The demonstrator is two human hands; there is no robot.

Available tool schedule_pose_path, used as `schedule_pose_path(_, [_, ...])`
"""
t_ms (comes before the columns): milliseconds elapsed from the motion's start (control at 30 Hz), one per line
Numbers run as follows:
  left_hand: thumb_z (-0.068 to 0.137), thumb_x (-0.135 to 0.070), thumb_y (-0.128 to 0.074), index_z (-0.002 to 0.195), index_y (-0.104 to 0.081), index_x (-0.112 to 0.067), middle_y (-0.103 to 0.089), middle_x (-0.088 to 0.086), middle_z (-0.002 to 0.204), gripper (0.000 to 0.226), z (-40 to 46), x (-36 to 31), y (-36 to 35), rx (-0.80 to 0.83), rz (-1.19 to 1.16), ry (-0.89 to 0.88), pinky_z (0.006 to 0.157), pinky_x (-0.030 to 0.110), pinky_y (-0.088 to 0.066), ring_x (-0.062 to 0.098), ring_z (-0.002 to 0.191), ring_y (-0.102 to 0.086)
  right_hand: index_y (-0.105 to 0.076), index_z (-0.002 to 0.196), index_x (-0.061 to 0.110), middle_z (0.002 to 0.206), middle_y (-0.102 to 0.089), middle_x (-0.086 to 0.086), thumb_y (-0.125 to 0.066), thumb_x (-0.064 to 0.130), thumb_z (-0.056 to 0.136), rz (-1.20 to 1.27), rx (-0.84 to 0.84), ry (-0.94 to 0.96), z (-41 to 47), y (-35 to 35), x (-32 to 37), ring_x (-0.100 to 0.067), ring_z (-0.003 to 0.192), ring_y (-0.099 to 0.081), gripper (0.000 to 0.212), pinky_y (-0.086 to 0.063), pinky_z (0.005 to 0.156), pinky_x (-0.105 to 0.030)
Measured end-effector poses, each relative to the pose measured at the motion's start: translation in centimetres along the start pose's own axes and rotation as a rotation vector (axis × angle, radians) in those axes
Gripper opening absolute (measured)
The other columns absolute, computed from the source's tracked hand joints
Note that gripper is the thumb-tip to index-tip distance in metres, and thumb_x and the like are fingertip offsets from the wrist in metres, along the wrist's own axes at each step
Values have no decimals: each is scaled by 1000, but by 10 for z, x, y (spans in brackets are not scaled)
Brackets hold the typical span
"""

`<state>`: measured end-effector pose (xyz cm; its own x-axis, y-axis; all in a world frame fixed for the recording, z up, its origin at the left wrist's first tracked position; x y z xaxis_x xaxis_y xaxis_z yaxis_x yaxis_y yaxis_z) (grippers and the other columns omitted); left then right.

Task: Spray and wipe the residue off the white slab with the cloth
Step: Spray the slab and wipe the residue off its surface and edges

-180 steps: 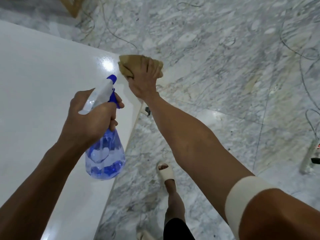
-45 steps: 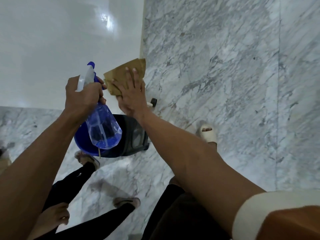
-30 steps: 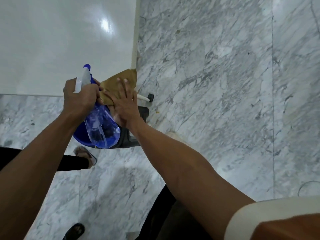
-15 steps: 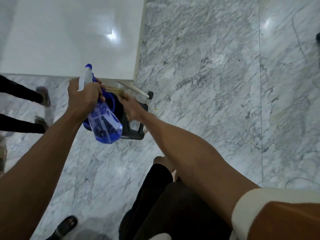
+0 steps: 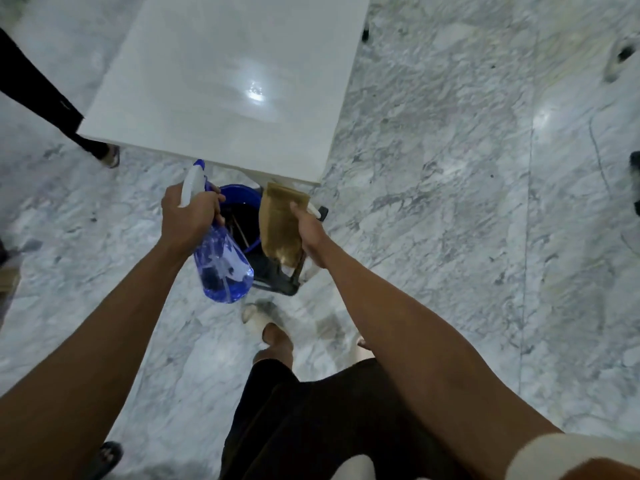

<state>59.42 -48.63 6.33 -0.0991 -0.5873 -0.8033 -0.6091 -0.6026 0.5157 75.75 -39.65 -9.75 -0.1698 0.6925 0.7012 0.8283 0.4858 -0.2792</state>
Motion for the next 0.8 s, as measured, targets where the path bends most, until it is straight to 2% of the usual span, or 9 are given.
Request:
schedule_pose_path(67, [67,2,-49,71,-63,-6,-63,21,76,16,19,10,27,-9,-8,6,52,28,-52,12,39,-57,-62,132,13,135,-63,-3,-55,61,91,-5,-4,-25,5,-34,6,-24,124,-58,64,-39,115,-44])
schedule_pose_path(133, [64,-3,-50,71,-63,-7,-66,23,81,16,40,22,59,-26,-23,20,57,31,-53,16,42,-58,-55,138,8,133,-58,1,-46,47,103,-33,42,-46,8,-74,15,-19,120,-55,53,-39,108,-33])
schedule_pose_path(167, [62,-5,-50,73,-64,-5,-67,22,82,18,52,28,78,-40,-27,22,58,33,-54,17,42,-58,-51,140,7,133,-58,-1,-42,40,106,-34,71,-63,13,-96,18,-20,119,-54,48,-40,105,-32])
schedule_pose_path(267, [65,-7,-50,78,-64,0,-68,19,81,20,88,44,131,-45,-35,-16,57,31,-55,14,40,-57,-50,141,6,137,-57,-6,-42,40,107,13,63,-62,45,-168,17,-29,126,-54,50,-40,112,-43])
schedule_pose_path(400, [74,-2,-51,86,-65,9,-65,8,66,21,128,74,201,-44,-25,-112,45,20,-49,9,40,-57,-54,140,10,137,-61,-11,-49,51,100,30,-17,-105,105,-272,-12,-32,123,-59,57,-43,111,-53])
schedule_pose_path(567, [81,-3,-54,94,-68,-1,-64,12,64,19,174,119,276,-77,8,-92,52,25,-55,10,49,-64,-47,144,14,143,-55,-9,-40,52,104,-39,59,-155,129,-375,-18,-30,127,-55,56,-41,113,-51])
schedule_pose_path(667, [81,-12,-55,100,-67,-5,-66,11,67,23,199,140,318,-98,15,-105,54,22,-52,7,51,-65,-43,146,19,140,-54,-4,-35,52,105,-155,102,-158,146,-420,-14,-26,123,-54,54,-41,113,-47])
schedule_pose_path(800, [84,-14,-56,102,-66,-11,-69,15,80,21,238,166,374,-165,-22,-130,70,37,-55,32,71,-69,-44,149,17,145,-53,-8,-41,59,99,-287,98,-182,185,-477,-10,-30,126,-55,65,-42,112,-49])
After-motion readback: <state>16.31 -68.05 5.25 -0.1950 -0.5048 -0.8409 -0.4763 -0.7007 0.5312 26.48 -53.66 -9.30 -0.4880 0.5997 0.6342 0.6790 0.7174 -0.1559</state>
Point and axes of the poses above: each hand's wrist, its own z-axis towards the middle knuckle, its own y-axis out of the back of the hand, x = y × z, the point moved 7 cm from there along z, towards the middle knuckle
